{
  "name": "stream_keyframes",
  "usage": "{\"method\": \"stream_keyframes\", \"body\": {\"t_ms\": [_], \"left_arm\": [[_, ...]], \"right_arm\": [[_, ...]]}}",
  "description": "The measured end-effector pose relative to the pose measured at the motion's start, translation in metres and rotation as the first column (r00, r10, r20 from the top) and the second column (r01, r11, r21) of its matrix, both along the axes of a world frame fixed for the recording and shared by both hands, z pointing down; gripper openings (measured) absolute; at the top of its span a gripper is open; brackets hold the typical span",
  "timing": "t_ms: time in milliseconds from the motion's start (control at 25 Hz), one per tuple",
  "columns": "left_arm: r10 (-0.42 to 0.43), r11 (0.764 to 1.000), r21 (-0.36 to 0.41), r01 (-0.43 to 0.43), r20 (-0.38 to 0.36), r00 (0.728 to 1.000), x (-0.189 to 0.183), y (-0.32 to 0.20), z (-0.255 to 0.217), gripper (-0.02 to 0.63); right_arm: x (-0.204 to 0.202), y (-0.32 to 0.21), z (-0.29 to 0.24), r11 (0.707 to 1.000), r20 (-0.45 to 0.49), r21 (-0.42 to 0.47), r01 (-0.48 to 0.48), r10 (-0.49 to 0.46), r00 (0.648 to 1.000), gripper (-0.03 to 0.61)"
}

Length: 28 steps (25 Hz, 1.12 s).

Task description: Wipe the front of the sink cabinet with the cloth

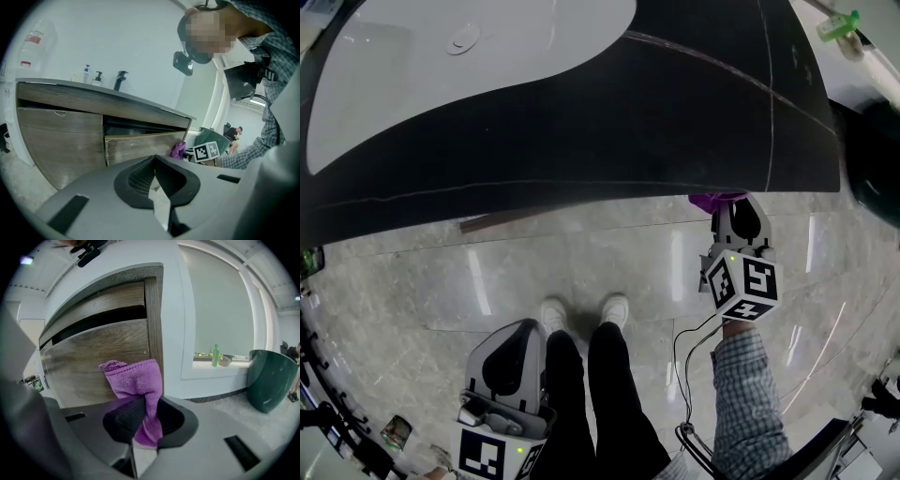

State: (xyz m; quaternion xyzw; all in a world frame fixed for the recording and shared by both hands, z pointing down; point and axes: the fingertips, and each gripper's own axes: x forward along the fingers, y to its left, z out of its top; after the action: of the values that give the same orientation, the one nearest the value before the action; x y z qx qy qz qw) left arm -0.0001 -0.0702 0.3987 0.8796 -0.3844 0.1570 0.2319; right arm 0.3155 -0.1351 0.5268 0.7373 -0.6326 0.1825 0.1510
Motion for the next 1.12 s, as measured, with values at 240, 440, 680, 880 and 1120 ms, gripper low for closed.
{"method": "stream_keyframes", "body": {"t_ms": [240, 440, 680, 880, 1120], "left_arm": [[-0.018, 1.0, -0.011, 0.018, 0.0, 1.0, -0.014, 0.0, 0.008, 0.011], [-0.031, 0.999, -0.021, 0.031, 0.001, 1.0, -0.024, 0.0, 0.015, 0.011], [-0.048, 0.998, -0.035, 0.048, 0.001, 0.999, -0.036, 0.001, 0.023, 0.011], [-0.063, 0.997, -0.049, 0.063, 0.002, 0.998, -0.046, 0.001, 0.031, 0.011], [-0.061, 0.998, -0.026, 0.061, 0.006, 0.998, -0.063, 0.001, 0.033, 0.011]], "right_arm": [[0.003, -0.001, 0.032, 0.999, -0.007, -0.031, -0.02, 0.02, 1.0, 0.074], [-0.002, -0.001, 0.047, 0.998, 0.004, -0.031, -0.056, 0.056, 0.998, 0.074], [-0.018, -0.001, 0.052, 0.997, 0.028, -0.03, -0.073, 0.074, 0.997, 0.074], [-0.051, -0.004, 0.054, 0.999, 0.041, -0.027, -0.031, 0.033, 0.999, 0.074], [-0.094, -0.008, 0.054, 1.0, 0.064, -0.024, 0.01, -0.008, 0.998, 0.074]]}}
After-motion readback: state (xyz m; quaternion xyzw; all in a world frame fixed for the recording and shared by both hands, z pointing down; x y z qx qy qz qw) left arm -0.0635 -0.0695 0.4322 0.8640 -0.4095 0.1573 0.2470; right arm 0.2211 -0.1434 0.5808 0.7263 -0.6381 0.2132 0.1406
